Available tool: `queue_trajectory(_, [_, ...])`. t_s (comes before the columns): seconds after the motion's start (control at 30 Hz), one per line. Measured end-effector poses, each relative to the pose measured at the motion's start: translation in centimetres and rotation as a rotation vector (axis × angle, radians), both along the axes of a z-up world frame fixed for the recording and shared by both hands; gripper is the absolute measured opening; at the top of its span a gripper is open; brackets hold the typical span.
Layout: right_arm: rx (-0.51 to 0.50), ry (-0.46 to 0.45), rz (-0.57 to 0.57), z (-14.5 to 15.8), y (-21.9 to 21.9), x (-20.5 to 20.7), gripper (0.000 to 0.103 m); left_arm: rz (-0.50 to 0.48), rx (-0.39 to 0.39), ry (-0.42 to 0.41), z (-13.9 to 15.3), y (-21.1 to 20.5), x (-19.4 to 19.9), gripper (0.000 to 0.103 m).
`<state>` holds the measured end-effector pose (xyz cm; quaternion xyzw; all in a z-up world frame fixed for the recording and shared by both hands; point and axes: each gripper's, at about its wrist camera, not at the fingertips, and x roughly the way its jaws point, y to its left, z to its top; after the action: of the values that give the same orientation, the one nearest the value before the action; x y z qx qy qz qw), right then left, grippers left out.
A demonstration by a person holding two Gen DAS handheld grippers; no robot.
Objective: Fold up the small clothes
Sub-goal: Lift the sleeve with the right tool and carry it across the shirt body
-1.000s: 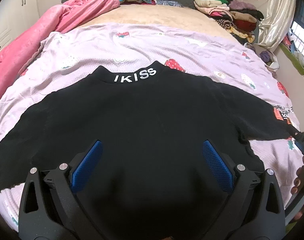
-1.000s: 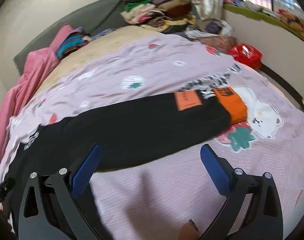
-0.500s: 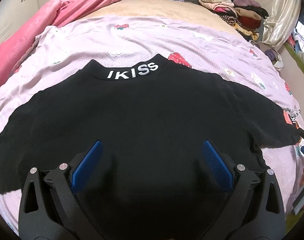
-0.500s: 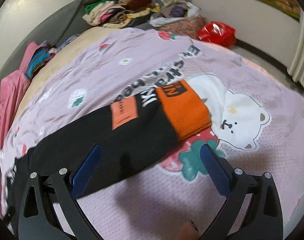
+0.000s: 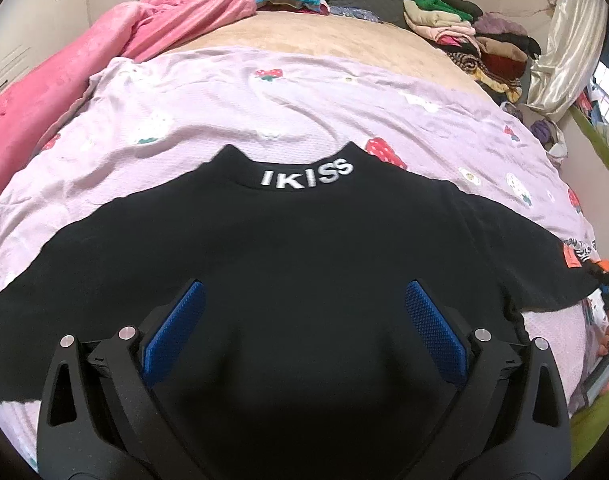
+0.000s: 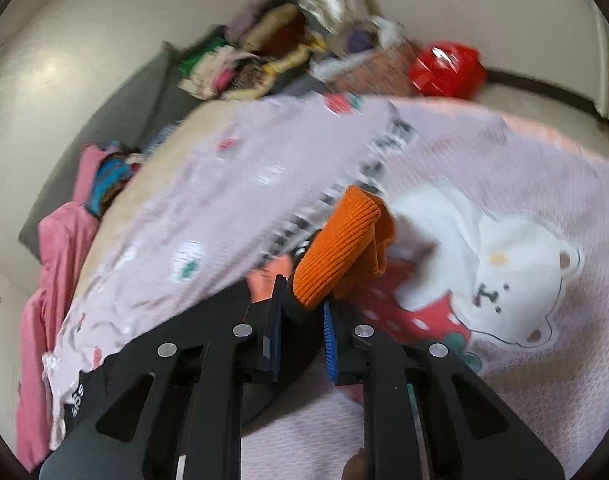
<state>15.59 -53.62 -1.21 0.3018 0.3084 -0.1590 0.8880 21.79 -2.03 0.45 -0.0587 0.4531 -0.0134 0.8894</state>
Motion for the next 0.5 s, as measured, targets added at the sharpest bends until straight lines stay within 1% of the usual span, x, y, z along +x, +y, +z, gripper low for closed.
queue_trajectory(0.13, [-0.065, -0.074, 0.079, 2.7, 2.3, -0.2, 0.013, 0.021, -0.010, -0.003, 0.4, 1.2, -0.5, 0.094])
queue_trajectory(0.23, [-0.110, -0.120, 0.145, 4.6, 4.6, -0.2, 0.013, 0.021, -0.017, -0.011, 0.8, 1.8, -1.0, 0.094])
queue_trajectory(0.33, [-0.150, -0.166, 0.219, 6.4, 7.2, -0.2, 0.013, 0.016, -0.041, -0.021, 1.3, 2.6, -1.5, 0.094])
queue_trajectory(0.5, [-0.193, -0.211, 0.332, 8.5, 11.5, 0.4, 0.012, 0.012, -0.059, -0.033, 1.8, 3.7, -2.2, 0.094])
